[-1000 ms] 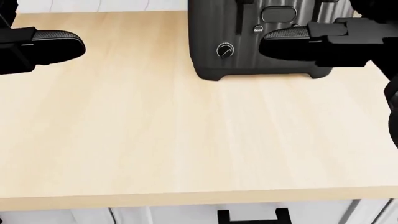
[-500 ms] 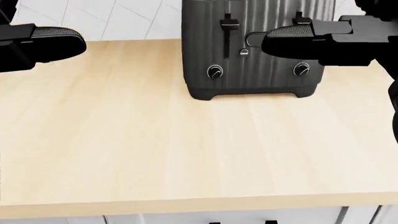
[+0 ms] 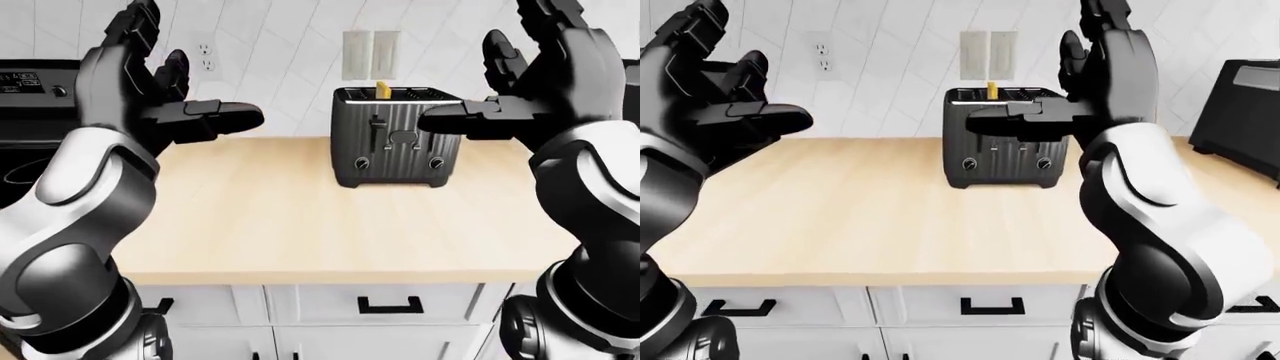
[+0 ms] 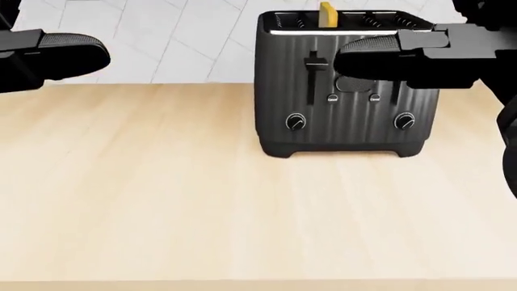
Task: Push down the lever of the toaster to turn it on.
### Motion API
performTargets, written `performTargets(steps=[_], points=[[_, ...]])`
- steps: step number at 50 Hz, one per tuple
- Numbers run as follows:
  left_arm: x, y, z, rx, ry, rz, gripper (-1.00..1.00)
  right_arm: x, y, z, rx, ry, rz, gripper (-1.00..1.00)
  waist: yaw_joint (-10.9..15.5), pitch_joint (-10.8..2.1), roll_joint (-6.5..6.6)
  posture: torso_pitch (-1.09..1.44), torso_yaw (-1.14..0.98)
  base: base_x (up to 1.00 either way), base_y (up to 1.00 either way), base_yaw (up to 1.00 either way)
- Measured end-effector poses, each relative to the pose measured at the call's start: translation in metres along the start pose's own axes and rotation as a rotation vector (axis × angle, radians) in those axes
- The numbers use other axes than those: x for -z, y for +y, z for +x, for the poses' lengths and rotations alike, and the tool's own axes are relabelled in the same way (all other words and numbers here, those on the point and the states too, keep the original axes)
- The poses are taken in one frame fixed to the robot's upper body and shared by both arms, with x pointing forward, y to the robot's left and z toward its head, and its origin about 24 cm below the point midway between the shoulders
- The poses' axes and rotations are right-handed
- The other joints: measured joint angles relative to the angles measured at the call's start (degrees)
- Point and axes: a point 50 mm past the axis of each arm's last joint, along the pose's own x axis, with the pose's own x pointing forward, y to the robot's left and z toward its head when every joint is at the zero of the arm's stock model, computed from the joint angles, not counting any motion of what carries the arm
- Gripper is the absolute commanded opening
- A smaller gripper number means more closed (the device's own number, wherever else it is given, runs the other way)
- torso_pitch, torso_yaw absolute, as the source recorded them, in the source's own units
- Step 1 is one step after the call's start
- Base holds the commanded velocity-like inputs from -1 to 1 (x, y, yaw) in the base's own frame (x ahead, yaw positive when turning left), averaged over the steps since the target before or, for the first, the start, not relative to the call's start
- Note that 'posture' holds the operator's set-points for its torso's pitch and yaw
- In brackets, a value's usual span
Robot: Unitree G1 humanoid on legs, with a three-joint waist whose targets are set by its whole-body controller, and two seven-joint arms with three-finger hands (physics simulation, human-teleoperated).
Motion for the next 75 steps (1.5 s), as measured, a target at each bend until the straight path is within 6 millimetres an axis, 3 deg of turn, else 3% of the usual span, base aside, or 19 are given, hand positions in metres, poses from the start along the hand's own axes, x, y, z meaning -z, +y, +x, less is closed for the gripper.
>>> performTargets(steps=[13, 21, 30, 37, 48, 75], points=[[-0.001, 0.000, -0.001, -0.004, -0.016, -0.011, 1.00, -0.006, 0.011, -0.001, -0.042, -0.018, -0.017, 1.00, 0.1, -1.17, 0.03, -0.60, 0.00, 0.00, 0.00, 0.00], [-0.002, 0.000, -0.001, -0.003, -0.019, -0.012, 1.00, 0.009, 0.046, 0.012, -0.134, 0.026, -0.043, 1.00, 0.0, -1.43, 0.36, -0.60, 0.00, 0.00, 0.00, 0.00], [-0.001, 0.001, 0.000, -0.013, -0.012, -0.012, 1.00, 0.016, 0.056, 0.023, -0.129, 0.043, -0.058, 1.00, 0.3, -1.35, 0.67, -0.60, 0.00, 0.00, 0.00, 0.00], [-0.003, 0.000, -0.001, -0.009, -0.018, -0.012, 1.00, 0.041, 0.069, 0.034, -0.151, 0.112, -0.063, 1.00, 0.2, -1.51, 1.19, -0.60, 0.00, 0.00, 0.00, 0.00], [-0.001, 0.000, 0.000, -0.006, -0.009, -0.013, 1.00, 0.062, 0.075, 0.049, -0.147, 0.138, -0.085, 1.00, 0.1, -1.63, 1.73, -0.60, 0.00, 0.00, 0.00, 0.00], [-0.002, -0.001, -0.001, -0.004, -0.014, -0.015, 1.00, 0.115, 0.087, 0.053, -0.165, 0.245, -0.094, 1.00, 0.2, -1.79, 1.95, -0.60, 0.00, 0.00, 0.00, 0.00]])
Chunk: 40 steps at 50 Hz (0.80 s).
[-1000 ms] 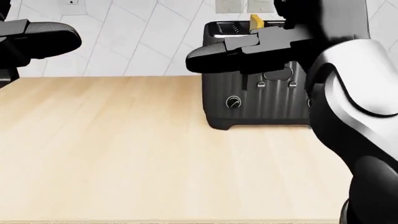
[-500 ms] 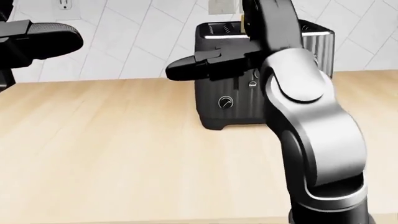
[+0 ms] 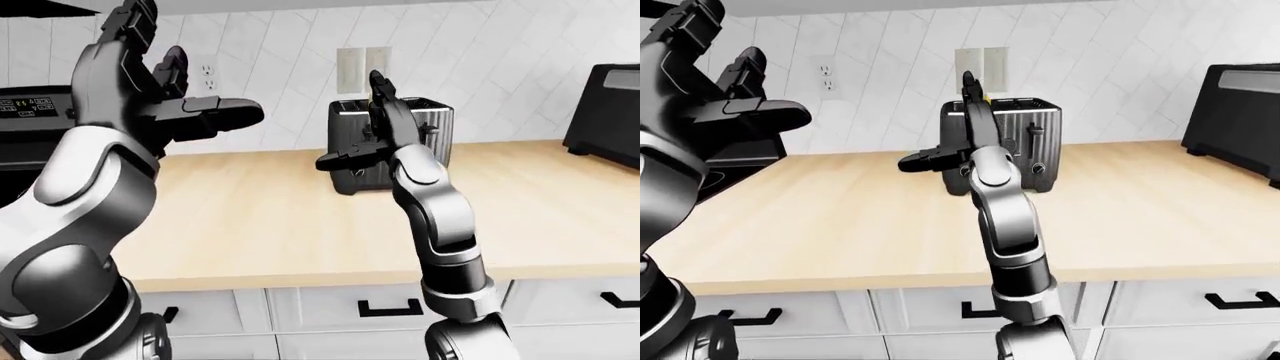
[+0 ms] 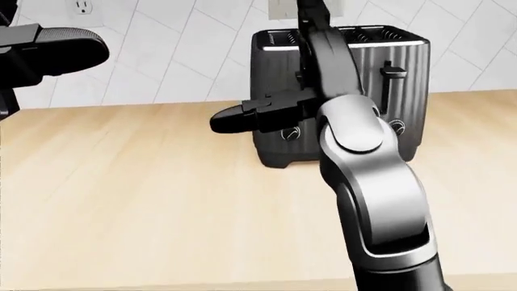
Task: Push down the lever of the toaster to turn it on.
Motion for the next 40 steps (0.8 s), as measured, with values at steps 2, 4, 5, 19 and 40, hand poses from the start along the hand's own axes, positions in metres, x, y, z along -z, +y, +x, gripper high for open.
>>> performTargets(steps=[2, 4, 5, 19, 40], points=[[0.000, 0.000, 0.000, -0.001, 0.000, -0.001, 1.00, 0.002, 0.000, 0.002, 0.003, 0.004, 0.000, 1.00, 0.0, 0.02, -0.02, -0.60, 0.00, 0.00, 0.00, 0.00], [0.000, 0.000, 0.000, -0.002, 0.000, -0.001, 1.00, 0.004, -0.001, 0.004, 0.006, 0.008, 0.002, 1.00, 0.0, -0.01, -0.05, -0.60, 0.00, 0.00, 0.00, 0.00], [-0.001, 0.000, 0.000, -0.002, -0.001, -0.001, 1.00, 0.005, -0.001, 0.005, 0.007, 0.010, 0.002, 1.00, 0.0, -0.01, -0.05, -0.60, 0.00, 0.00, 0.00, 0.00], [-0.001, -0.001, 0.000, 0.001, -0.002, -0.001, 1.00, 0.017, -0.002, 0.016, 0.017, 0.045, -0.002, 1.00, 0.1, -0.03, -0.02, -0.60, 0.00, 0.00, 0.00, 0.00], [0.001, -0.001, 0.000, 0.001, -0.004, -0.004, 1.00, 0.023, -0.008, 0.040, 0.041, 0.084, 0.002, 1.00, 0.0, -0.09, -0.01, -0.60, 0.00, 0.00, 0.00, 0.00]])
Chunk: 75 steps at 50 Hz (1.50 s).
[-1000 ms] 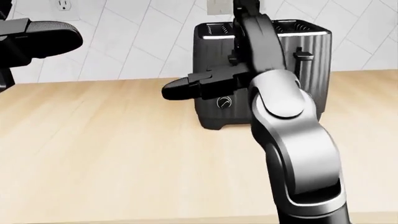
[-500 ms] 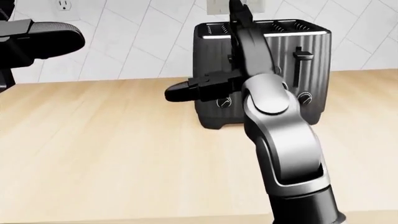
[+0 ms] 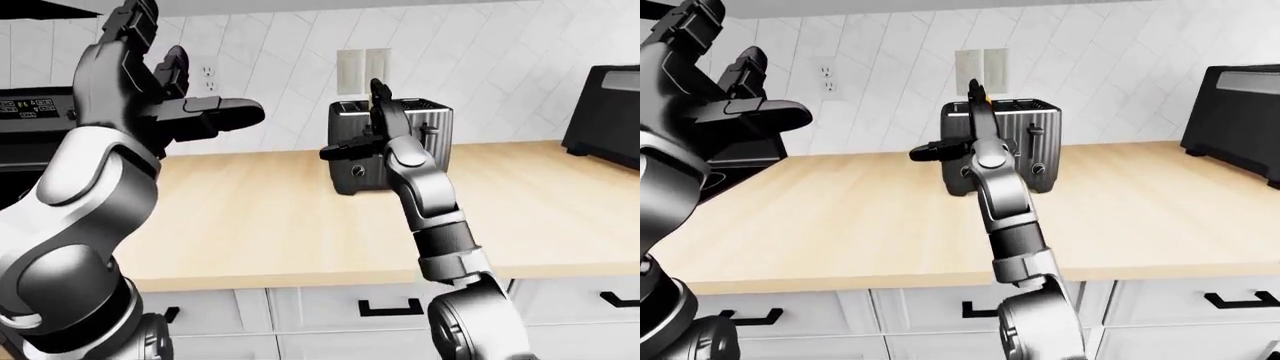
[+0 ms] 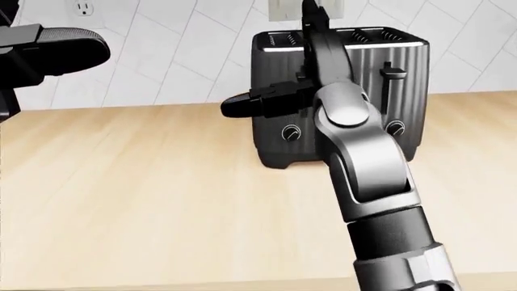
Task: Push down the lever of the toaster to turn it on.
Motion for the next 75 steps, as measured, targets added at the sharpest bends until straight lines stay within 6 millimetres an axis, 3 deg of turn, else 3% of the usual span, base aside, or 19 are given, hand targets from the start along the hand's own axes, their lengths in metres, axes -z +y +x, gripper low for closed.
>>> performTargets(steps=[26, 46, 75], points=[[0.000, -0.001, 0.000, 0.004, -0.001, -0.001, 1.00, 0.016, -0.001, 0.017, 0.009, 0.066, 0.008, 1.00, 0.0, 0.03, 0.13, -0.60, 0.00, 0.00, 0.00, 0.00], [-0.001, -0.001, 0.000, 0.003, 0.000, -0.005, 1.00, 0.017, 0.000, 0.027, -0.005, 0.093, 0.006, 1.00, -0.1, 0.04, 0.28, -0.60, 0.00, 0.00, 0.00, 0.00], [-0.001, -0.001, 0.000, 0.002, -0.002, -0.006, 1.00, 0.025, 0.002, 0.031, -0.012, 0.133, 0.030, 1.00, -0.1, -0.34, 0.31, -0.60, 0.00, 0.00, 0.00, 0.00]])
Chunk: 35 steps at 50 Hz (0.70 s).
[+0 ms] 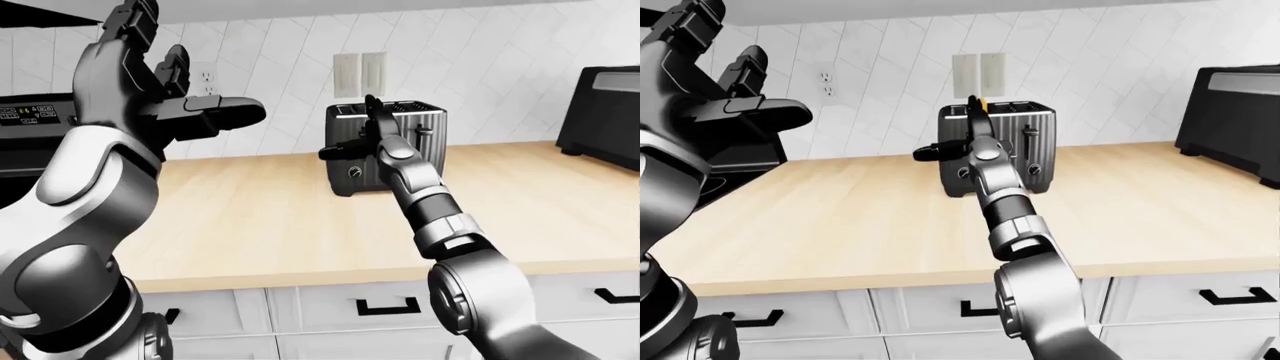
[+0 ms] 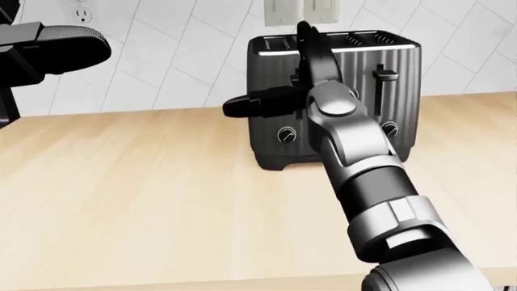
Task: Push down the lever of the toaster to turn it on.
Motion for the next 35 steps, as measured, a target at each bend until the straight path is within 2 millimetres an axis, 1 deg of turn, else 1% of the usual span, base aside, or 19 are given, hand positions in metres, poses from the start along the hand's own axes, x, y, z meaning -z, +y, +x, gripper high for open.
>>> performTargets(steps=[25, 35], points=[[-0.001, 0.000, 0.000, -0.001, -0.003, -0.003, 1.00, 0.011, 0.000, 0.001, -0.009, 0.021, -0.004, 1.00, 0.0, -0.46, -0.15, -0.60, 0.00, 0.00, 0.00, 0.00], [-0.001, -0.001, 0.000, 0.001, -0.002, -0.003, 1.00, 0.022, 0.000, 0.001, -0.011, 0.034, 0.004, 1.00, 0.1, -0.59, -0.15, -0.60, 0.00, 0.00, 0.00, 0.00]])
